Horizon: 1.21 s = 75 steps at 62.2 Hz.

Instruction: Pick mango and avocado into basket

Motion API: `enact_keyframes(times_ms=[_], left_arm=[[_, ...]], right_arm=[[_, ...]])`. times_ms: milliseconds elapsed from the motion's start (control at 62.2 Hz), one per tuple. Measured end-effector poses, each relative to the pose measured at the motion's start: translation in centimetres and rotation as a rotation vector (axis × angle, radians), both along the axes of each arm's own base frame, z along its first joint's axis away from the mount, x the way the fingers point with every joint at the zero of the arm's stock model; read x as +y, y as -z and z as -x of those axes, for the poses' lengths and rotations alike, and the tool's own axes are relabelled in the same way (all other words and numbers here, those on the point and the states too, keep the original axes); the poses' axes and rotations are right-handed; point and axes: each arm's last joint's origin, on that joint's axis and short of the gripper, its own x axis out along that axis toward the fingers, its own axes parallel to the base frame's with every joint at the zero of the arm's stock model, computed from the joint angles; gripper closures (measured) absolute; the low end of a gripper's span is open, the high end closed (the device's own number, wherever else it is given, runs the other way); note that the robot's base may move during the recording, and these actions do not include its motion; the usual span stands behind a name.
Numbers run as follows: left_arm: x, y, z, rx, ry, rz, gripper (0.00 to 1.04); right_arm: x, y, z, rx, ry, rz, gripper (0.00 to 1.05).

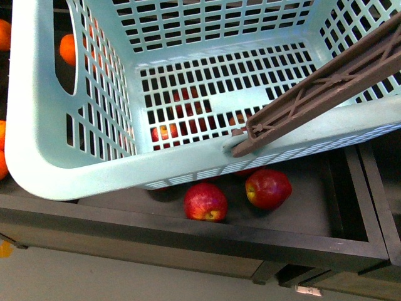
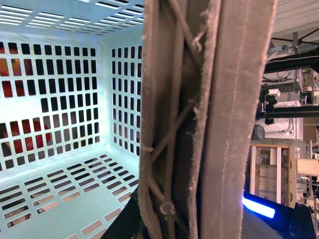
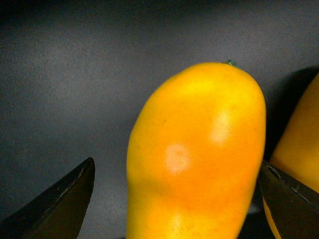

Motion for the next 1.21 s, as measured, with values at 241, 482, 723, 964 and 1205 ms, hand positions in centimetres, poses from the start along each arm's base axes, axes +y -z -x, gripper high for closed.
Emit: enact_keyframes(times_ms=[241, 482, 723, 964, 1205], left_arm=[[0.0, 0.0, 0.0, 0.0, -0.001, 0.0, 0.89], [0.0, 0.0, 0.0, 0.0, 0.0, 0.0, 0.89], [0.0, 0.0, 0.0, 0.0, -0.001, 0.0, 0.89], [0.0, 0.0, 0.0, 0.0, -0.001, 0.0, 0.89], [0.0, 0.0, 0.0, 0.0, 0.0, 0.0, 0.89]], right_arm=[[-0.4, 0.8, -1.4, 0.03, -0.003, -0.003, 0.09], [-0.4, 1.4, -2.0, 0.064, -0.012, 0.007, 0.09], [-0.4, 2.1, -1.9, 0.096, -0.028, 0.023, 0.11], [-0.8, 2.1, -1.7, 0.098, -0.024, 0.027, 0.38], [-0.9, 1.6, -1.3, 0.07, -0.02, 0.003, 0.39]])
